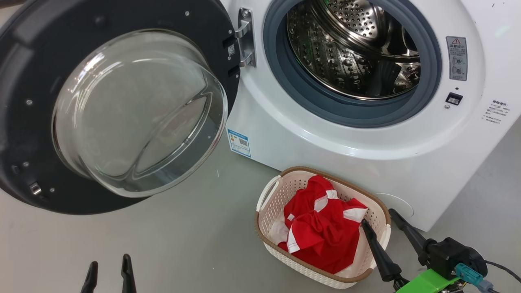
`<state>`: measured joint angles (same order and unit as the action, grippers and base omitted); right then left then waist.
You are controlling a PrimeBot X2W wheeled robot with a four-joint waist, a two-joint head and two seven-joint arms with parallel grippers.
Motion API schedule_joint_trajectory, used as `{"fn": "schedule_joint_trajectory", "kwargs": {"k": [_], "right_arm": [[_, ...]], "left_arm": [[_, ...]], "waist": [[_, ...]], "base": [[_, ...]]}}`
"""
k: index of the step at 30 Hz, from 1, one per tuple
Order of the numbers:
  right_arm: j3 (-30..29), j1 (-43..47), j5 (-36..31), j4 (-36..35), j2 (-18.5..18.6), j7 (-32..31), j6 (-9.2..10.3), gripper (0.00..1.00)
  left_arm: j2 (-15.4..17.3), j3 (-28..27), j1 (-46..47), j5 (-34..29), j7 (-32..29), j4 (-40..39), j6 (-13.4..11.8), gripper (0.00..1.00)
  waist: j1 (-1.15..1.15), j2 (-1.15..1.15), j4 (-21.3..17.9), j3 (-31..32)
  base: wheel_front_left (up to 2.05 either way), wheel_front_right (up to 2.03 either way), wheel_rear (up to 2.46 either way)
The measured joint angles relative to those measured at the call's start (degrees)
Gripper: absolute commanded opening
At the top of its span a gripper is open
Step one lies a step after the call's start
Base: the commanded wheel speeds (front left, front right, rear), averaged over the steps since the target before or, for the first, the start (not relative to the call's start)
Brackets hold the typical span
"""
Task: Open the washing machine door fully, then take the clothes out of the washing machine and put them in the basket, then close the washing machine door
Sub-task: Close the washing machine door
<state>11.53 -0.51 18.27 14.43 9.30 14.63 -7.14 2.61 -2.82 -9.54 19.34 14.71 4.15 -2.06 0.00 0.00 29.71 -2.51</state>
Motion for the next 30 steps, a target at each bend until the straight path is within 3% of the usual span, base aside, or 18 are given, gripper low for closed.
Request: {"fn": "schedule_joint_trajectory", "kwargs": {"k": [2,3,4,5,10,17,23,26,30], "right_arm": [[0.14,0.00,0.24,0.05,0.01,0.00,0.00,1.00],[0.14,0.00,0.33,0.07,0.03,0.00,0.00,1.00],[0.14,0.00,0.33,0.07,0.03,0.00,0.00,1.00],[0.13,0.01,0.33,0.07,0.02,0.00,0.00,1.00],[-0.19,0.06,0.32,-0.16,-0.11,0.00,0.00,1.00],[-1.48,0.54,0.18,-0.66,-0.45,0.00,0.00,1.00],[-1.54,0.71,-0.22,-1.00,-0.57,0.00,0.00,1.00],[-1.55,0.68,-0.30,-1.19,-0.55,0.00,0.00,1.00],[-1.59,0.63,-0.32,-1.29,-0.43,0.00,0.00,1.00]], "left_arm": [[-0.01,0.04,0.00,0.01,0.00,-0.04,0.00,1.00],[-0.01,0.03,0.00,0.13,0.00,-0.07,0.00,0.81],[0.00,0.03,0.01,0.48,0.00,-0.23,0.04,0.34],[-0.01,-0.03,0.01,0.82,0.00,-0.67,0.12,0.00],[-0.07,-2.69,1.10,2.08,0.00,-5.42,2.60,0.00],[1.03,-14.33,12.94,-0.12,0.02,-12.10,7.86,0.00],[10.23,-21.73,26.26,0.68,0.10,-11.65,9.15,0.00],[15.59,-21.86,32.08,2.13,0.11,-9.04,9.17,0.00],[20.25,-21.64,37.93,5.11,0.26,-2.18,9.22,0.00]], "waist": [[0.00,0.00,-0.03,-0.02],[0.00,0.00,-0.06,0.01],[0.00,0.00,-0.10,0.01],[0.00,0.00,-0.13,0.01],[0.00,0.00,-0.30,-0.26],[0.00,0.00,-0.84,-0.53],[0.00,0.00,-2.12,-1.40],[0.00,0.00,-2.67,-2.29],[0.00,0.00,-3.37,-3.40]], "base": [[0.00,0.00,0.00],[0.00,0.00,0.00],[0.00,0.00,0.00],[0.00,0.00,0.00],[0.00,0.00,0.00],[0.00,0.00,0.00],[0.00,0.00,0.00],[0.00,0.00,0.00],[0.00,0.00,0.00]]}}
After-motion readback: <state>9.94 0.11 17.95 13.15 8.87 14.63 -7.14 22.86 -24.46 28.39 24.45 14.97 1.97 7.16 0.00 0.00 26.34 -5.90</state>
